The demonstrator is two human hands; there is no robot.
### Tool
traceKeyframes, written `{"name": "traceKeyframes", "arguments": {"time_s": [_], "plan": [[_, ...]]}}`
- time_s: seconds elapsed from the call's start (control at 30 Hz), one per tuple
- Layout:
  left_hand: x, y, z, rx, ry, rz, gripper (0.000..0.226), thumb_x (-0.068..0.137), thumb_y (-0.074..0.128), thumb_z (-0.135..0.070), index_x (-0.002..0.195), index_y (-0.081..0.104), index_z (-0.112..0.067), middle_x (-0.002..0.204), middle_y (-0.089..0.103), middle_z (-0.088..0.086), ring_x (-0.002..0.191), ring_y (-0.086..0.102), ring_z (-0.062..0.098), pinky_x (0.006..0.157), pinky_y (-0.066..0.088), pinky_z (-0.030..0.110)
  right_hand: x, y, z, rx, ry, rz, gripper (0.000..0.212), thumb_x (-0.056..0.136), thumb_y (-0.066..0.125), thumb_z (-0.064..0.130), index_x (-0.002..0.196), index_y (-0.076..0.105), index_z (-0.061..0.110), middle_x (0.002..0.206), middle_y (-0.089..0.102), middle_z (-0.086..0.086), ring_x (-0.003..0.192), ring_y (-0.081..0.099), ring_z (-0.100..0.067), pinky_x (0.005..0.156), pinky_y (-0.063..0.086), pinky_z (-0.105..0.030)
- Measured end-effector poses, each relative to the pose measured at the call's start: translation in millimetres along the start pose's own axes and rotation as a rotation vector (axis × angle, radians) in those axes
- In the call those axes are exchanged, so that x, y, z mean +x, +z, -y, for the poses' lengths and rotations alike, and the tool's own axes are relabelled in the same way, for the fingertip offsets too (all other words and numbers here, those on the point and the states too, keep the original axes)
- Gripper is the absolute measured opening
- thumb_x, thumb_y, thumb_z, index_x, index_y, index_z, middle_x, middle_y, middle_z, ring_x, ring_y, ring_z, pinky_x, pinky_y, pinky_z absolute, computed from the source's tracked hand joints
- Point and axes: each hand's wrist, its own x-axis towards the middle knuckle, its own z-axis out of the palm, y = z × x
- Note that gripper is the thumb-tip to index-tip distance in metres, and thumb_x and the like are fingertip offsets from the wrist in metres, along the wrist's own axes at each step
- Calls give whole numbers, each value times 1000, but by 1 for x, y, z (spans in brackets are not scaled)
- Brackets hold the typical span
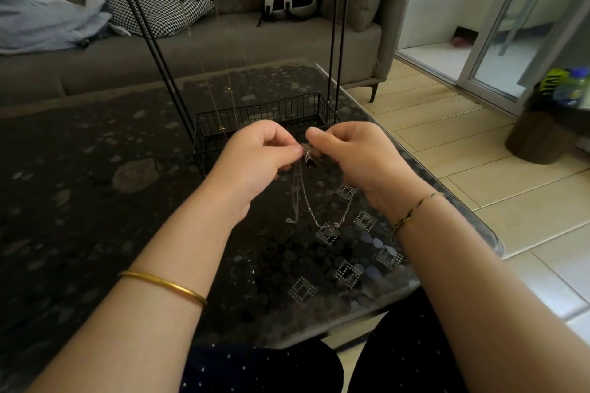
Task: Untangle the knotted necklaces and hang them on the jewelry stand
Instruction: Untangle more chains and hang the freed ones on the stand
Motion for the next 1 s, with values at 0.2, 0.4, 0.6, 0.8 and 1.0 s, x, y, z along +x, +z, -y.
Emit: {"name": "traceKeyframes", "arguments": {"time_s": [0.2,0.4,0.6,0.8,1.0], "plan": [[0,1,-2,125,67,-57,8,86,60,-10,80,64,-12,89,66,7,83,61,17,70,48,28,-1,-1,1,15,5,40,15,85,67,24,79,69,10,59,52,4,32,39,4,36,31,-8],[4,1,2,-66,-35,-35,18,85,58,-9,69,61,-18,78,66,1,75,61,12,65,45,25,1,0,-2,12,-73,49,7,85,63,7,89,64,13,64,49,3,56,48,-6,48,40,-14],[6,0,4,-112,-42,-52,14,88,55,-10,76,61,-16,83,70,1,80,65,13,66,46,26,0,2,-2,-70,-163,82,11,78,73,20,82,68,11,72,62,3,61,52,-2,57,46,-14],[6,-1,1,-179,-6,-160,16,91,45,-7,80,54,-14,75,66,-1,79,66,15,70,50,28,3,3,-6,-188,-155,56,14,76,76,21,85,66,17,70,58,9,61,52,-2,57,44,-14],[6,-3,-1,-218,27,-234,14,92,50,-13,80,56,-16,61,48,-5,68,56,11,78,53,32,0,7,-5,-231,-146,76,8,81,70,31,87,71,25,58,50,13,52,46,-3,57,42,-24]]}}
